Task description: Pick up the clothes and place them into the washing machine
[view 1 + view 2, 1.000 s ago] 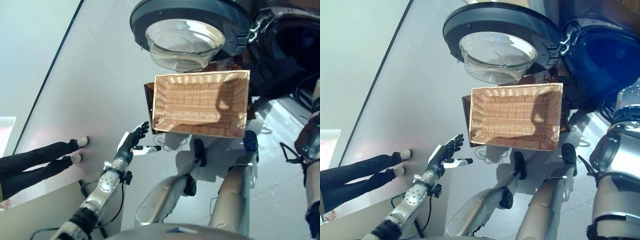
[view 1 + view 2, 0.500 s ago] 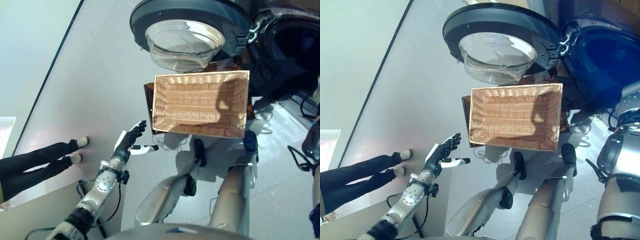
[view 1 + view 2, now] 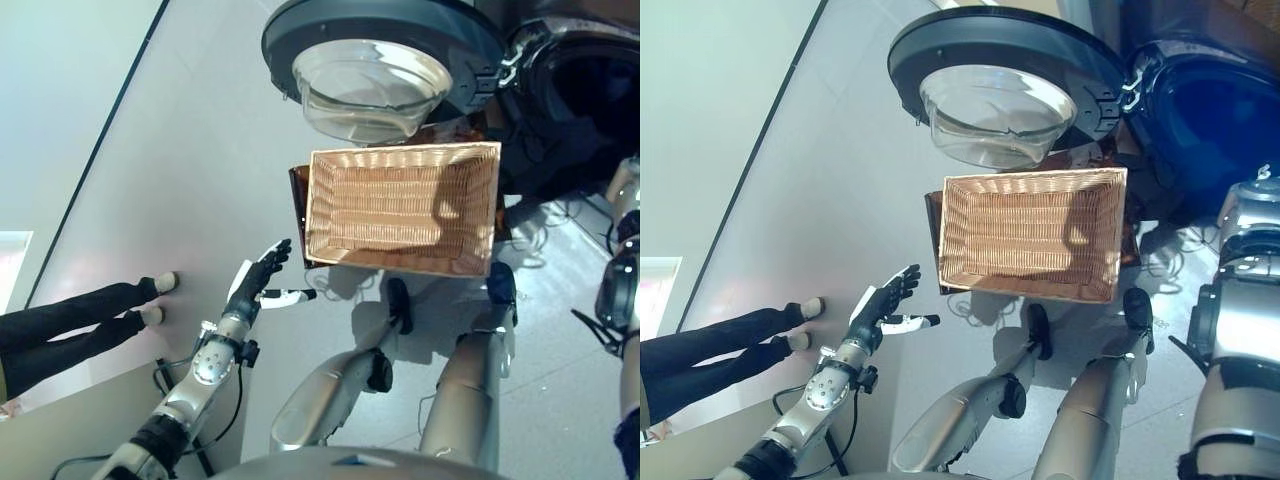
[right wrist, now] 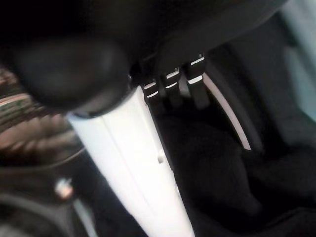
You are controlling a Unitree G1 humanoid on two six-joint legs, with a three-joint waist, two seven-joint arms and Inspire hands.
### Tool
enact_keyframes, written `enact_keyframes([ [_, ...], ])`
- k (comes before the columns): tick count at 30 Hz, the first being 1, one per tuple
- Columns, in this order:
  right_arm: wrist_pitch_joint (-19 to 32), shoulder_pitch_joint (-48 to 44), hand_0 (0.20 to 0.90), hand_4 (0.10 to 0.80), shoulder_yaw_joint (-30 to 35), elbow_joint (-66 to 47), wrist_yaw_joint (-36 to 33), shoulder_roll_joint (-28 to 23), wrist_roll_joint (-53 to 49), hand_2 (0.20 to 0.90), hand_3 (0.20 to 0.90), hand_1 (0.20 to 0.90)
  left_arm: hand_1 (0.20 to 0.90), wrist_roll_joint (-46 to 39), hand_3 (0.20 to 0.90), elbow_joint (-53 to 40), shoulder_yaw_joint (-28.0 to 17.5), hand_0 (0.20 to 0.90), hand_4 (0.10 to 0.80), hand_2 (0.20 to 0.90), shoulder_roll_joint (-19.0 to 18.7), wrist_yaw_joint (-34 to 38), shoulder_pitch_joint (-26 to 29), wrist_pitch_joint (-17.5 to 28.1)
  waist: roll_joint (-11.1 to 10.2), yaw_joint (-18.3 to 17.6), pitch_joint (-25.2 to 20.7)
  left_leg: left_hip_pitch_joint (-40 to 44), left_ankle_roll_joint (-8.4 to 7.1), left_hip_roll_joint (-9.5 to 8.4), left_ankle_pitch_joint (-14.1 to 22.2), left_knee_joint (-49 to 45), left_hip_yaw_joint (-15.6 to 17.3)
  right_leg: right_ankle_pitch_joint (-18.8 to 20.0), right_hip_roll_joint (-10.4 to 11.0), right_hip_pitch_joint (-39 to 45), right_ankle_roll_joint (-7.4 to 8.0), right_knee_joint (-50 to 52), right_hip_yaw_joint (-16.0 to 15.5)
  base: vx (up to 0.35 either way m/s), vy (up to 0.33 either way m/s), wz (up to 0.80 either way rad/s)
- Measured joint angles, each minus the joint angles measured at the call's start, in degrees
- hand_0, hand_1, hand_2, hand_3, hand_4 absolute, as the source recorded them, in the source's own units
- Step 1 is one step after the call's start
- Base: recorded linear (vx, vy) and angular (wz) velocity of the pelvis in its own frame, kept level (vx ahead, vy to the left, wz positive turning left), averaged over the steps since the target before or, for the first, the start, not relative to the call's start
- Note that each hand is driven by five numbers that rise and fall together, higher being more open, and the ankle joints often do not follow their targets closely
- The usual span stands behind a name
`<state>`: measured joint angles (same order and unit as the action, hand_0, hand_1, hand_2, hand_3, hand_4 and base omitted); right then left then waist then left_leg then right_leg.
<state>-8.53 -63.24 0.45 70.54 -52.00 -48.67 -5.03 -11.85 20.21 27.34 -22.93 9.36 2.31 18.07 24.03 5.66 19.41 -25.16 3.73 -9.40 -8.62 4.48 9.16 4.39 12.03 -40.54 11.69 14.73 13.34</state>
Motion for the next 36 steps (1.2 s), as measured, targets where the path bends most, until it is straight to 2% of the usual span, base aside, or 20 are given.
enact_keyframes([
  [7, 1.36, 8.67, 0.900, 0.800, -0.38, -8.52, -2.66, 3.13, 7.61, 0.900, 0.900, 0.900, 0.900, 0.45, 0.900, 0.09, -0.36, 0.900, 0.800, 0.900, 1.06, 0.88, -0.33, 0.23, 0.04, -0.11, -0.03, 0.52, -0.21, 0.93, 0.16, 0.02, 0.23, -0.30, -1.06, 0.03, -0.46, 0.47, 0.06, -0.011, 0.006, -0.07],
  [9, 2.54, 13.86, 0.900, 0.800, -0.24, -13.43, -3.77, 5.55, 11.63, 0.900, 0.900, 0.900, 0.900, 1.52, 0.900, 0.17, -1.26, 0.900, 0.800, 0.900, 1.94, 0.90, -0.65, 0.78, 0.05, -0.65, -0.04, 0.65, -0.23, 1.34, 0.20, 0.02, 0.23, -0.54, -1.58, -0.11, -0.86, 1.12, 0.05, -0.006, 0.000, -0.05],
  [16, 4.90, 22.42, 0.900, 0.800, -1.08, -16.90, -2.81, 15.29, 14.51, 0.900, 0.900, 0.900, 0.900, 2.39, 0.900, 0.08, -2.26, 0.900, 0.800, 0.900, 2.89, 1.50, -0.99, 1.31, 0.08, -1.28, -0.06, 0.47, -0.12, 2.48, 0.51, 0.04, 0.77, -1.46, -3.14, -1.79, -1.94, 3.35, 0.39, -0.002, 0.000, -0.07],
  [21, 6.36, 27.33, 0.900, 0.800, -3.85, -18.55, -1.65, 17.42, 17.09, 0.900, 0.900, 0.900, 0.900, 2.42, 0.900, 0.13, -2.29, 0.900, 0.800, 0.900, 3.60, 2.28, -1.04, 1.34, 0.10, -1.58, -0.07, 0.33, -0.14, 3.04, 0.52, 0.04, 1.00, -1.86, -3.81, -2.28, -2.60, 4.09, 0.41, 0.000, 0.001, -0.01],
  [23, 7.45, 28.81, 0.900, 0.800, -4.93, -19.53, -0.61, 18.04, 17.06, 0.900, 0.900, 0.900, 0.900, 2.47, 0.900, 0.14, -2.32, 0.900, 0.800, 0.900, 3.80, 2.35, -1.03, 1.35, 0.09, -1.64, -0.07, 0.32, -0.15, 3.17, 0.52, 0.03, 1.24, -1.90, -3.94, -2.33, -2.67, 4.10, 0.41, -0.005, -0.002, -0.03],
  [28, 14.05, 33.64, 0.900, 0.800, -8.06, -22.26, 5.94, 20.56, 13.82, 0.900, 0.900, 0.900, 0.900, 2.92, 0.900, 0.17, -2.32, 0.900, 0.800, 0.900, 4.05, 2.86, -1.04, 1.88, 0.07, -1.79, -0.05, 0.31, -0.21, 3.64, 0.56, 0.03, 1.48, -2.17, -4.51, -2.58, -3.03, 4.41, 0.36, -0.002, -0.002, -0.01],
  [36, 18.93, 35.94, 0.900, 0.800, -7.04, -22.13, 8.48, 23.10, 4.14, 0.900, 0.900, 0.900, 0.900, 2.91, 0.900, 0.13, -2.24, 0.900, 0.800, 0.900, 4.13, 3.29, -2.19, 2.34, 0.02, -2.54, -0.01, -0.36, -0.21, 3.63, 0.56, 0.04, 1.71, -2.62, -4.73, -3.95, -3.29, 5.71, 0.60, 0.000, 0.000, 0.00],
])
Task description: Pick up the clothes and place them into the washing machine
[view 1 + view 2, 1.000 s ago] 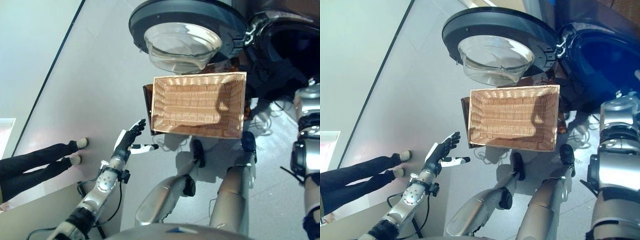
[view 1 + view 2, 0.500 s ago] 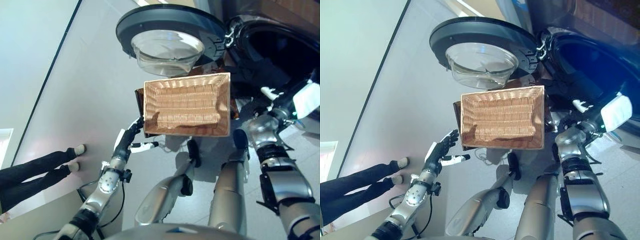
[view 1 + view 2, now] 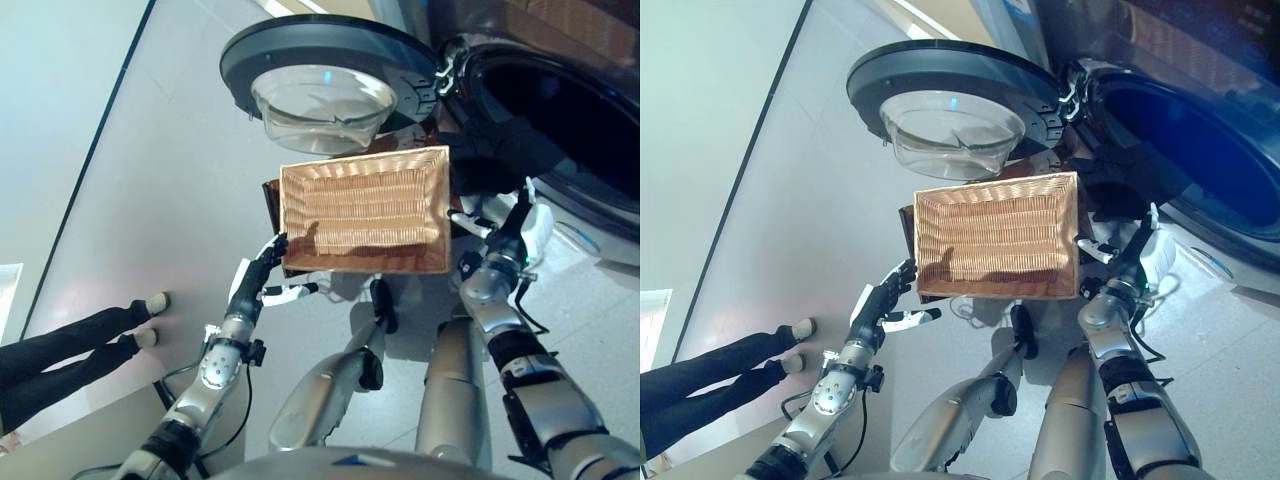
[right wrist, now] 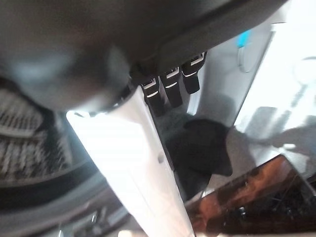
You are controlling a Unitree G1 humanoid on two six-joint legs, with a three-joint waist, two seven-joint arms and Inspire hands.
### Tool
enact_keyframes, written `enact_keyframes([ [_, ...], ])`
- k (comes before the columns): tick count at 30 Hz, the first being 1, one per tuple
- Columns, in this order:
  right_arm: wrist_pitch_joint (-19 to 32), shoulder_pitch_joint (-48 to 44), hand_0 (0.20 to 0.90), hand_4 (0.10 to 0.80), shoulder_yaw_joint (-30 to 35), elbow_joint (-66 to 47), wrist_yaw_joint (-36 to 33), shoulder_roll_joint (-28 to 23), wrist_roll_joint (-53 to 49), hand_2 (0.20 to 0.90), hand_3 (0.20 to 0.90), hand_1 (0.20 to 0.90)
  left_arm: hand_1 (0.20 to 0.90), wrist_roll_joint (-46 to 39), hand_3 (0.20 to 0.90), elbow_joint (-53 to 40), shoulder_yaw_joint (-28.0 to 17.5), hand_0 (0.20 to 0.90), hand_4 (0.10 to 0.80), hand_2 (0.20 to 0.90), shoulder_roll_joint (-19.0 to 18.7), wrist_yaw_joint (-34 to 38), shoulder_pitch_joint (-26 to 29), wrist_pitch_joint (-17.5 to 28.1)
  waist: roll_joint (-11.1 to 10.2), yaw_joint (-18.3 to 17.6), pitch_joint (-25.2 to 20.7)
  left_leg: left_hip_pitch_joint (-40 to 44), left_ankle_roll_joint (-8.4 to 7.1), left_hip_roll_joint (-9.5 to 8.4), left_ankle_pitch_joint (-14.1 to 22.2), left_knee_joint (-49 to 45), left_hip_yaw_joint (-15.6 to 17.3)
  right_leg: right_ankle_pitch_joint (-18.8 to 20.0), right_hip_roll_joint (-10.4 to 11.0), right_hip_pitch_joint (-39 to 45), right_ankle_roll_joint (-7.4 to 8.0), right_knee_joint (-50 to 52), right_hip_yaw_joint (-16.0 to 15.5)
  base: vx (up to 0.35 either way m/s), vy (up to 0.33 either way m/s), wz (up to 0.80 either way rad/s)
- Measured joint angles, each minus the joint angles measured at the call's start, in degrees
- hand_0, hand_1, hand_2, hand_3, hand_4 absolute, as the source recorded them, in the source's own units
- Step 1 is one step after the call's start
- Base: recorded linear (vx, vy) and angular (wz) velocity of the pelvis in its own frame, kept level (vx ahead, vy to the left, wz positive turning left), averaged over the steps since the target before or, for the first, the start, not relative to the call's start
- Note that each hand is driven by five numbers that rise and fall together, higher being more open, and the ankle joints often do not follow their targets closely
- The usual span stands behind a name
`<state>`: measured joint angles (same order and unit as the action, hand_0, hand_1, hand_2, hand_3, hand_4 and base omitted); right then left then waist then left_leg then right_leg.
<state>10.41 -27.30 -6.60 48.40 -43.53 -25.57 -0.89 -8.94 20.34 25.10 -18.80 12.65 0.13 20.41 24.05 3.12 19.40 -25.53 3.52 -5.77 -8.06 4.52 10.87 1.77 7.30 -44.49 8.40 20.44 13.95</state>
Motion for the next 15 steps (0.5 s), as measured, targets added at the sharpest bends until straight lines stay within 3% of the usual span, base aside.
enact_keyframes([
  [7, 8.60, -0.04, 0.900, 0.800, 5.68, 4.36, 11.44, 2.97, -26.71, 0.900, 0.900, 0.900, 0.900, -0.52, 0.900, -0.15, 0.05, 0.900, 0.800, 0.900, 0.00, -0.26, -0.99, -0.01, -0.01, -0.81, 0.01, 0.15, -0.01, 0.15, -0.01, 0.00, 0.21, -0.21, -0.28, -0.07, -0.08, 0.39, 0.11, 0.000, 0.000, 0.00],
  [15, 10.20, -1.52, 0.900, 0.800, 10.87, 10.61, 19.97, 3.68, -46.96, 0.900, 0.900, 0.900, 0.900, -2.53, 0.900, -0.27, 0.00, 0.900, 0.800, 0.900, 0.00, -3.00, -2.27, -0.12, -0.01, -0.57, 0.01, 0.13, -0.02, 0.09, 0.01, 0.00, 0.19, -0.21, -0.23, -0.18, -0.07, 0.50, 0.26, 0.004, -0.001, 0.00],
])
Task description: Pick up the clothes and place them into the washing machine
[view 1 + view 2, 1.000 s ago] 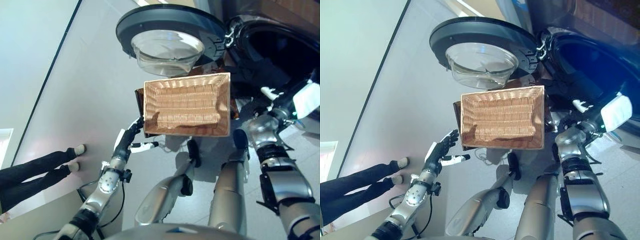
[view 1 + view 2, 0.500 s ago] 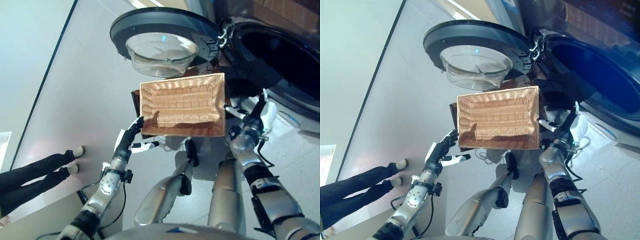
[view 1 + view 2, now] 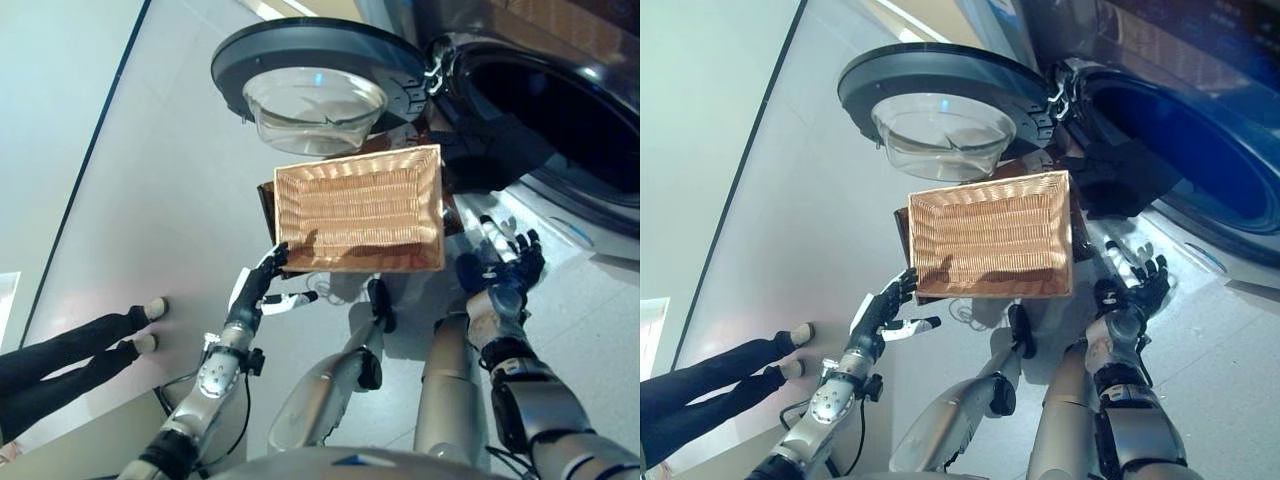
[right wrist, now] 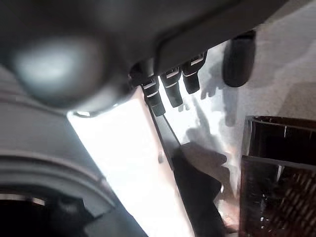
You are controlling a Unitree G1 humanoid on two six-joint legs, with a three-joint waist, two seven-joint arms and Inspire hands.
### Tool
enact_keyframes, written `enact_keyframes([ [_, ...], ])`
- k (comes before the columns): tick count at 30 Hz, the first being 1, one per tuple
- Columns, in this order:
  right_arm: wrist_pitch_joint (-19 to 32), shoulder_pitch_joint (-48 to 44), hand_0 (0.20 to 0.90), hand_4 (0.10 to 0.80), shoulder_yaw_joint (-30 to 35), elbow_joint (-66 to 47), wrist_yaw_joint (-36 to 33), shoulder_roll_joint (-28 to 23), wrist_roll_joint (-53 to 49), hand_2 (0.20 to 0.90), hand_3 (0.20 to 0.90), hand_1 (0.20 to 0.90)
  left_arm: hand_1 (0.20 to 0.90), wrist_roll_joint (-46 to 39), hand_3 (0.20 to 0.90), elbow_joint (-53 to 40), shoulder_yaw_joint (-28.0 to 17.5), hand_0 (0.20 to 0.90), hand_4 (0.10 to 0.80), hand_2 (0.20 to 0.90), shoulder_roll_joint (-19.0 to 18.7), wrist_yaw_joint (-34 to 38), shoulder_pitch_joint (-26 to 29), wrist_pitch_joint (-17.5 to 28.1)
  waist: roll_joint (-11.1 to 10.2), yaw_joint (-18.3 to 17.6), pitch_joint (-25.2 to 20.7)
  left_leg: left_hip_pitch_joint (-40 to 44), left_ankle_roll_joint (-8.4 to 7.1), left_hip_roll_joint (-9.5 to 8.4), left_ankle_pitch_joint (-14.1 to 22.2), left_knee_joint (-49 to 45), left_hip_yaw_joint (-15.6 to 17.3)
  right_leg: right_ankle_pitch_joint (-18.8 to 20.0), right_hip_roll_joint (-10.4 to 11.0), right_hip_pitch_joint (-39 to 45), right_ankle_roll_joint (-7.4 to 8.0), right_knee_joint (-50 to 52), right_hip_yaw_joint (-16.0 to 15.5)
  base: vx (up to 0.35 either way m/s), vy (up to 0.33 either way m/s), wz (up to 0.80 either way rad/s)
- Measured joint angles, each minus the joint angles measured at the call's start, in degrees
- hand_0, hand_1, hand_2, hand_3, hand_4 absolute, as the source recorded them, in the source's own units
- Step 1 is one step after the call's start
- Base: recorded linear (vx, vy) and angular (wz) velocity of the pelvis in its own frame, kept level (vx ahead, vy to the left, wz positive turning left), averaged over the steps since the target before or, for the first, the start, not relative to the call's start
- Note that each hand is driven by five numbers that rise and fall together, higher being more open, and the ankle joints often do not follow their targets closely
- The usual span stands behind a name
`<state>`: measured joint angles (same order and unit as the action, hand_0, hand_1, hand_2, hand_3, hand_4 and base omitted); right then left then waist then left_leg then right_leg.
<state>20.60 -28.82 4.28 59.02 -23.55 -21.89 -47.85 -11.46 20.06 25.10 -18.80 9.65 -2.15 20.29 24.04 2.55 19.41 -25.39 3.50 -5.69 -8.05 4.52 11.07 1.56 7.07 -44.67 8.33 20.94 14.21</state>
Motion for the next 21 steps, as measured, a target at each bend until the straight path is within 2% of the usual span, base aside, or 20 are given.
enact_keyframes([
  [8, -0.86, -5.89, 0.900, 0.800, -0.21, 3.76, 4.62, -4.61, -3.88, 0.900, 0.900, 0.900, 0.900, -0.89, 0.900, -5.65, -0.05, 0.900, 0.800, 0.900, -0.50, -3.01, -1.06, -0.31, 0.02, 1.67, -0.02, -1.37, -0.18, -0.16, -0.14, 0.00, 0.09, -0.29, -0.12, -2.16, -0.14, 1.45, 0.47, 0.002, -0.003, 0.00],
  [15, -2.64, -13.46, 0.900, 0.800, -1.91, 5.38, 4.57, -10.30, -2.77, 0.900, 0.900, 0.900, 0.900, -1.93, 0.900, -7.57, -0.09, 0.900, 0.800, 0.900, -1.17, -4.05, -0.92, -0.35, 0.00, 3.33, 0.01, -3.05, -0.37, -0.12, -0.33, -0.02, 0.20, -0.52, -0.31, -4.31, -0.66, 2.48, 0.51, -0.015, -0.015, 0.03],
  [21, -5.35, -18.07, 0.900, 0.800, -2.52, 9.52, 4.55, -11.55, -2.20, 0.900, 0.900, 0.900, 0.900, -2.64, 0.900, -8.19, 0.01, 0.900, 0.800, 0.900, -1.32, -4.33, -0.69, -0.39, -0.04, 4.13, 0.04, -4.35, -0.65, -0.24, -0.64, -0.18, 0.13, -1.24, -0.27, -6.09, -0.69, 3.86, 0.46, -0.012, -0.016, 0.04],
])
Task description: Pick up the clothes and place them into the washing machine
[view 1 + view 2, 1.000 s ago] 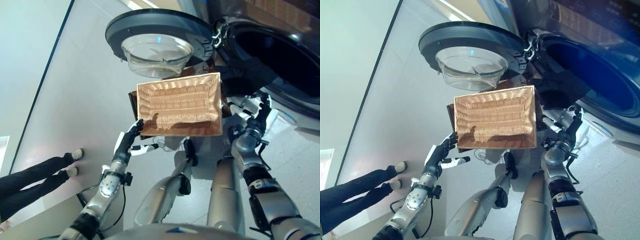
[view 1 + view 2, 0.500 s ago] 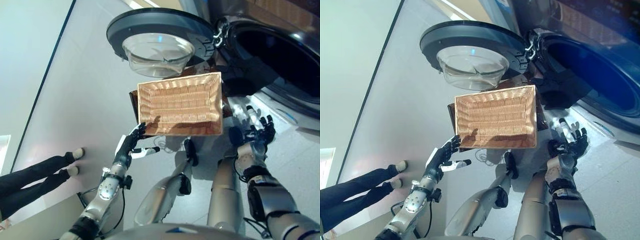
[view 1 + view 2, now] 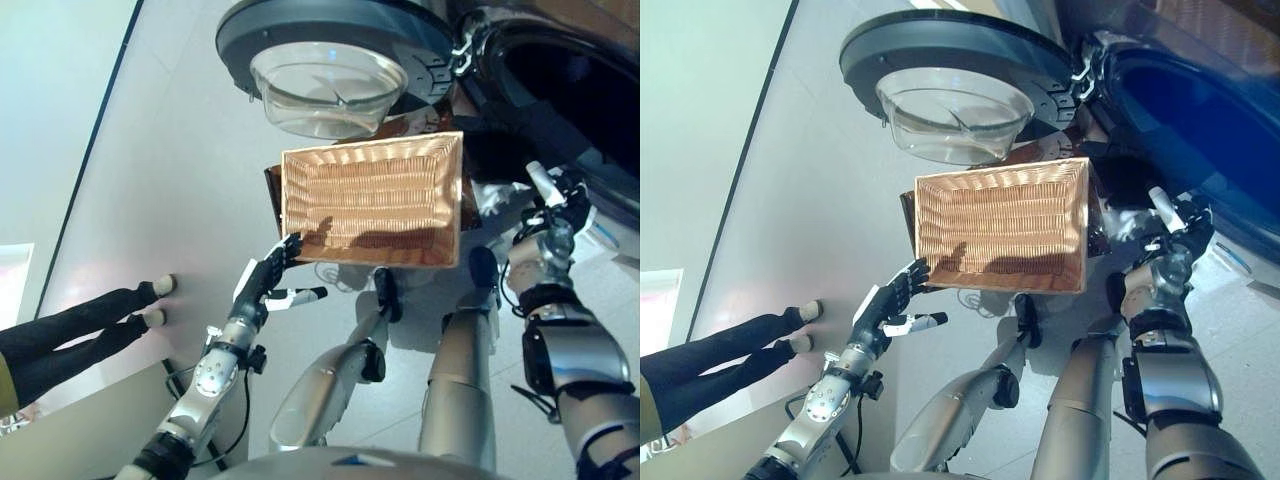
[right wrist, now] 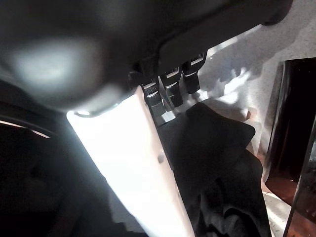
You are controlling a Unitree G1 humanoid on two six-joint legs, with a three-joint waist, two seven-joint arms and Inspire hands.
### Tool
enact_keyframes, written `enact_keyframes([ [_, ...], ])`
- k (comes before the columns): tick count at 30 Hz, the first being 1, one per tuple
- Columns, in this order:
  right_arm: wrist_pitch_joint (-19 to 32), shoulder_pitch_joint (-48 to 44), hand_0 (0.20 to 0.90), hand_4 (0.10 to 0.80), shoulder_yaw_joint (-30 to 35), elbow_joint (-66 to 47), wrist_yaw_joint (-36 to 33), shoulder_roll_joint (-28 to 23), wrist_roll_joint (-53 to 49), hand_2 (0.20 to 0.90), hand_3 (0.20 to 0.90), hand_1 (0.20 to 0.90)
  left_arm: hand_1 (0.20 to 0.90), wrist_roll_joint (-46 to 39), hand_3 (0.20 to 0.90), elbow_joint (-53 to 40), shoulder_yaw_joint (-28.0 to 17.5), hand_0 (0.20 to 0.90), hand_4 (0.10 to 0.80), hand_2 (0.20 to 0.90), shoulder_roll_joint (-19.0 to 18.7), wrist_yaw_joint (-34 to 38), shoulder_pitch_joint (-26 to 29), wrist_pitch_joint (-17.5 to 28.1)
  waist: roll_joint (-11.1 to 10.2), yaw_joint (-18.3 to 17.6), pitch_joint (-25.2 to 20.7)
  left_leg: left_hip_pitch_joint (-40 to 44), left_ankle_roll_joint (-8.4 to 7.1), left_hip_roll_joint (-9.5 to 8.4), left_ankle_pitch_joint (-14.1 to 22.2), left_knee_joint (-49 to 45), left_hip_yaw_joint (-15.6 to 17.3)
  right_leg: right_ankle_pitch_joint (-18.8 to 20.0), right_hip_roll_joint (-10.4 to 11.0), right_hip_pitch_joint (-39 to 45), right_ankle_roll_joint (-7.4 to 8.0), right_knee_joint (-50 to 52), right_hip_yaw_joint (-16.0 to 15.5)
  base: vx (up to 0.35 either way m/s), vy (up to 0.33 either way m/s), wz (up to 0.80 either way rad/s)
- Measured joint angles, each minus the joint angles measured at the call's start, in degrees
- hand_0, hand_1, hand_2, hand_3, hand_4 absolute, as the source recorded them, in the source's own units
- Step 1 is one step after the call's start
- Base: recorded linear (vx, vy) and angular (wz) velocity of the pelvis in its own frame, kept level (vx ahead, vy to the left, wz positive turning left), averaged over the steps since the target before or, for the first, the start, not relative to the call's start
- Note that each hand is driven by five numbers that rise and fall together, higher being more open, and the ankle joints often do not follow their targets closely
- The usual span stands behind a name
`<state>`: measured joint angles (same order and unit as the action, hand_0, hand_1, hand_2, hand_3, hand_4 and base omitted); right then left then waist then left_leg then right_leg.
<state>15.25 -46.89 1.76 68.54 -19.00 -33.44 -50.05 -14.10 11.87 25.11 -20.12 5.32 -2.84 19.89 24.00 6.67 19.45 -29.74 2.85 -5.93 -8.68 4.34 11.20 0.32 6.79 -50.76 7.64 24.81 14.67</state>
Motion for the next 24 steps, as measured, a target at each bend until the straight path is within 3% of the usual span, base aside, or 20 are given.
enact_keyframes([
  [11, -2.95, -5.56, 0.900, 0.800, -1.39, 6.08, 0.93, -4.25, -0.78, 0.900, 0.900, 0.900, 0.900, -0.44, 0.900, -2.49, 0.01, 0.900, 0.800, 0.900, -0.25, -0.45, 0.37, 0.02, -0.21, 1.80, 0.17, -3.06, -0.58, -0.27, -0.70, -0.22, -0.64, -0.39, 0.13, -3.75, -0.20, 2.17, -0.04, -0.025, -0.023, 0.06],
  [24, -4.08, -8.22, 0.900, 0.800, -4.54, 6.88, 3.78, -3.73, -3.51, 0.900, 0.900, 0.900, 0.900, -2.17, 0.900, -2.45, 0.00, 0.900, 0.800, 0.900, -0.21, -0.53, 1.08, 0.00, -0.23, 1.99, 0.19, -3.69, -0.59, -0.16, -1.10, -0.25, -0.57, -0.27, -0.17, -4.62, -0.75, 3.00, 0.01, 0.003, 0.004, 0.01],
])
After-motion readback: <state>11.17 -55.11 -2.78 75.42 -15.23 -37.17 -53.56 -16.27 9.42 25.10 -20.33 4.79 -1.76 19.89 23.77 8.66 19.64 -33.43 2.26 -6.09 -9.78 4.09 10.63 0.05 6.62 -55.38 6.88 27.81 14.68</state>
